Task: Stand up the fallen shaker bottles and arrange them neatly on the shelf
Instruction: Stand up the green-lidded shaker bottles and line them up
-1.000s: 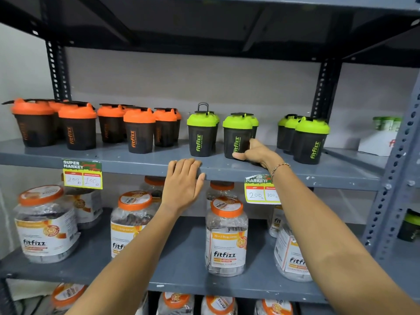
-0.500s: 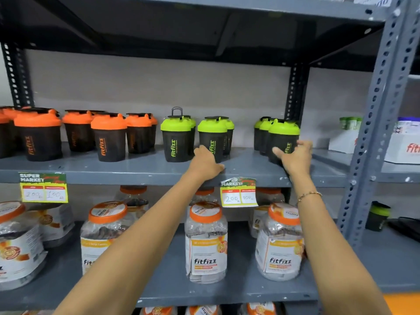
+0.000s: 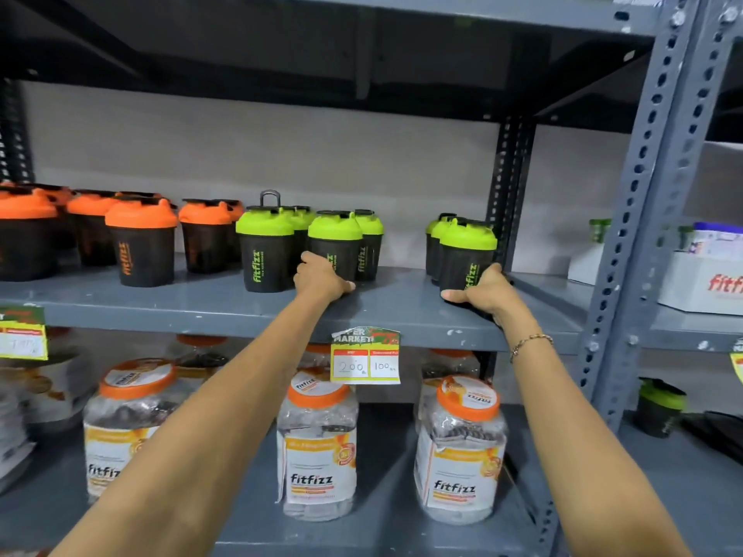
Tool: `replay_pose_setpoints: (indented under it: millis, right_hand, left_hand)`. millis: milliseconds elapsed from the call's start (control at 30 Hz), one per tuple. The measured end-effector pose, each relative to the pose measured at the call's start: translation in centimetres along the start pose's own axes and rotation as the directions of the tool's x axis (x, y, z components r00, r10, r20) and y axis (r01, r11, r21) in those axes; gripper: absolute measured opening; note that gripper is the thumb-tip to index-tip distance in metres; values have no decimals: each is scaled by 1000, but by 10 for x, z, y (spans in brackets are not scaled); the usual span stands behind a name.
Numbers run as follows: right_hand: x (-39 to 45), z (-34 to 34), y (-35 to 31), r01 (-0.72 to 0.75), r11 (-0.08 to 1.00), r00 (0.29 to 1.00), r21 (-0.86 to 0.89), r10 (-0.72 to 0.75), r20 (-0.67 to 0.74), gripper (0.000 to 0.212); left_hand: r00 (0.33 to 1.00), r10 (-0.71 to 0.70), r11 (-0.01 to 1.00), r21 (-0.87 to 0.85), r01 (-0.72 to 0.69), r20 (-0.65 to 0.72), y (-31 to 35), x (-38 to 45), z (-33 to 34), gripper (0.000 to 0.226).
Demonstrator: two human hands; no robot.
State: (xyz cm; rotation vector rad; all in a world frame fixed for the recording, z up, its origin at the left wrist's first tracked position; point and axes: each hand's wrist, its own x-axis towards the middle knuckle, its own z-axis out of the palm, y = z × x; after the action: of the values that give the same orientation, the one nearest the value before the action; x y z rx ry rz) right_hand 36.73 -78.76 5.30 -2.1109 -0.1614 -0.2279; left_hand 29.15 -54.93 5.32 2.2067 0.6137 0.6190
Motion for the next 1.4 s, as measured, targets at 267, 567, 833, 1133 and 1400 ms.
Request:
replay_pose_setpoints:
  millis: [267, 567, 833, 1133, 1400]
  right_hand:
    - [-1, 0, -2, 28, 998, 999, -55, -29, -26, 106]
    - [2, 5, 6, 65, 995, 996, -82, -70, -58, 87]
    - [1, 7, 5, 88, 984, 995, -155, -93, -22, 93]
    - [0, 7, 5, 76, 972, 997, -222, -82, -18, 93]
    - [-1, 8, 6, 71, 971, 997, -227, -77, -19, 90]
  left_hand:
    - [994, 103, 994, 24, -104, 18, 20, -11, 27, 88]
    - [991, 123, 992, 33, -122, -54, 14, -9, 34, 78]
    - [988, 137, 983, 133, -126, -72, 14, -12, 34, 78]
    - [988, 142, 982, 132, -133, -55, 13, -14, 33, 76]
    - [986, 157, 975, 167, -147, -49, 12, -13, 33, 75]
